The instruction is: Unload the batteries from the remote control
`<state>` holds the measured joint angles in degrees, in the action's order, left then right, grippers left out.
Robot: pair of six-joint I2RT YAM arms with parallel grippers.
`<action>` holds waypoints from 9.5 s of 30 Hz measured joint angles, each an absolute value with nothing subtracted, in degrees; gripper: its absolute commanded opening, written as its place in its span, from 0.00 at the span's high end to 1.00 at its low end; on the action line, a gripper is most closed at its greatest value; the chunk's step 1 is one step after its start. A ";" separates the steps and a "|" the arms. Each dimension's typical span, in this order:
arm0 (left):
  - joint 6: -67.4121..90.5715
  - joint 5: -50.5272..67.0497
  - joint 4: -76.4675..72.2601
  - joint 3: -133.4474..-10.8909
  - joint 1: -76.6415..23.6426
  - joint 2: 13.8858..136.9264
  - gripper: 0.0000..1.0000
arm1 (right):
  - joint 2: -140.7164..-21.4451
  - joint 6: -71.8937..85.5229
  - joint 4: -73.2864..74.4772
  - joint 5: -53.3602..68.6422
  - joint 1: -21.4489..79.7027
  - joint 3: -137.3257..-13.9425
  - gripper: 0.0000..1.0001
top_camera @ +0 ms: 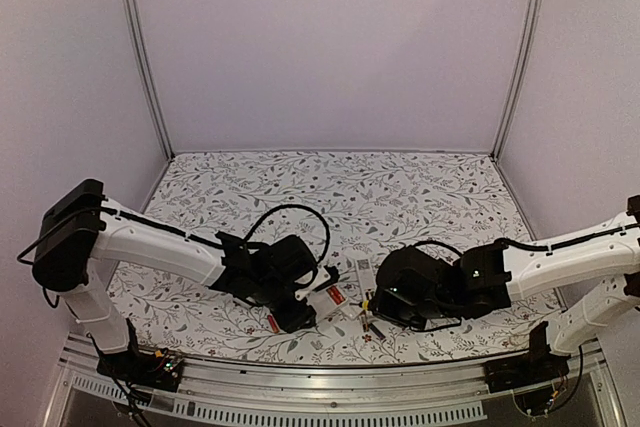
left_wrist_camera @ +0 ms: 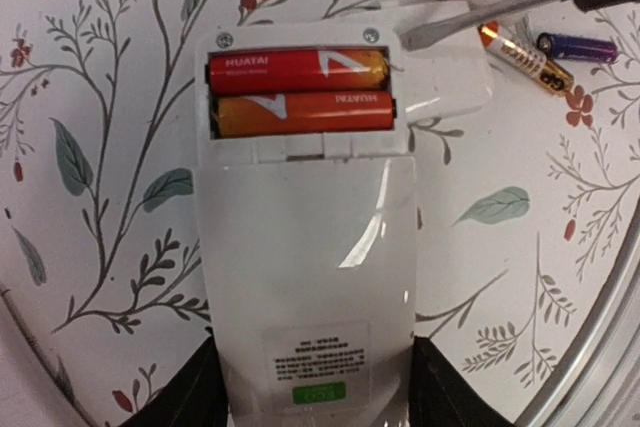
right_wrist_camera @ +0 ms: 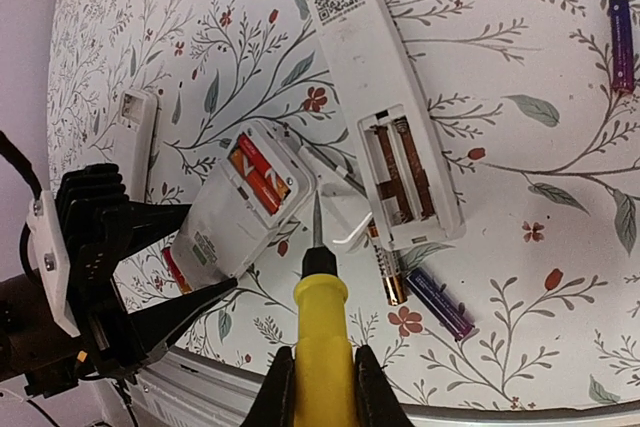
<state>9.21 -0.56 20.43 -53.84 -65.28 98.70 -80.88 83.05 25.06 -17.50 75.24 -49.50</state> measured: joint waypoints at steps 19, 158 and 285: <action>8.64 -0.84 20.47 -54.17 -65.41 99.42 0.65 | -79.22 86.00 25.04 -20.05 77.58 -49.50 1.00; 42.30 -8.23 29.74 -55.61 -77.28 95.31 0.75 | -68.49 78.72 17.23 -13.23 75.18 -42.74 1.00; 43.13 -9.54 33.82 -58.00 -79.29 99.94 0.79 | -83.40 82.43 20.01 -8.05 76.42 -50.04 1.00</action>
<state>43.13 -9.54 33.82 -58.00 -79.29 99.94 -83.40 82.43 20.01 -8.05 76.42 -50.04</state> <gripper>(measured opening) 0.542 0.129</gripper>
